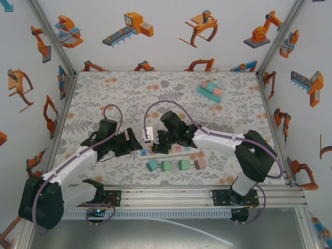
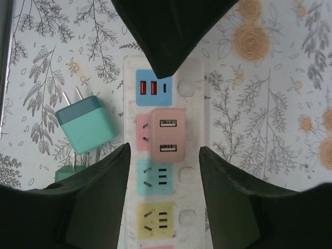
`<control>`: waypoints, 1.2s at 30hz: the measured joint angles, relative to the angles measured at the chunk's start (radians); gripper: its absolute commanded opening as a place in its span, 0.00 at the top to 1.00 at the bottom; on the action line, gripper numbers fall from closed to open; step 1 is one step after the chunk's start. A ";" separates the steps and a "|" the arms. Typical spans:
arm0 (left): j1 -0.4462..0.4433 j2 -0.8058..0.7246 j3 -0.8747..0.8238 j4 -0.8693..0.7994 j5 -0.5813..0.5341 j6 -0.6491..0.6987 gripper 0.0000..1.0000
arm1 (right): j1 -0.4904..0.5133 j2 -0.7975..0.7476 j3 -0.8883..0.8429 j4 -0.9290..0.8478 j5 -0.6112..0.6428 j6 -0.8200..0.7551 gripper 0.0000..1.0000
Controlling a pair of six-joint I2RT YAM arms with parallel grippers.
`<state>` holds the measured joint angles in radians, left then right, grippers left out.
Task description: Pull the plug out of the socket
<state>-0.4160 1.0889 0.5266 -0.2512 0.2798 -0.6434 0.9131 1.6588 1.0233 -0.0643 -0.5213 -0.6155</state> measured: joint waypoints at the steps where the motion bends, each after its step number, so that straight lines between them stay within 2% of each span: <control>1: 0.000 0.011 0.000 0.005 0.003 0.000 0.33 | 0.000 0.013 0.004 0.000 -0.008 -0.003 0.51; 16: -0.004 0.134 0.000 0.075 0.060 -0.010 0.45 | 0.003 0.091 0.033 0.034 -0.040 0.010 0.68; 27: -0.055 0.185 0.006 0.048 0.015 -0.008 0.45 | 0.003 0.095 0.040 0.035 -0.040 0.037 0.76; 36: -0.094 0.214 0.055 -0.007 -0.046 -0.010 0.50 | 0.003 0.095 0.040 0.042 -0.036 0.069 0.79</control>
<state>-0.5102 1.3025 0.5812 -0.2584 0.2340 -0.6529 0.9161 1.7538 1.0630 -0.0227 -0.5575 -0.5461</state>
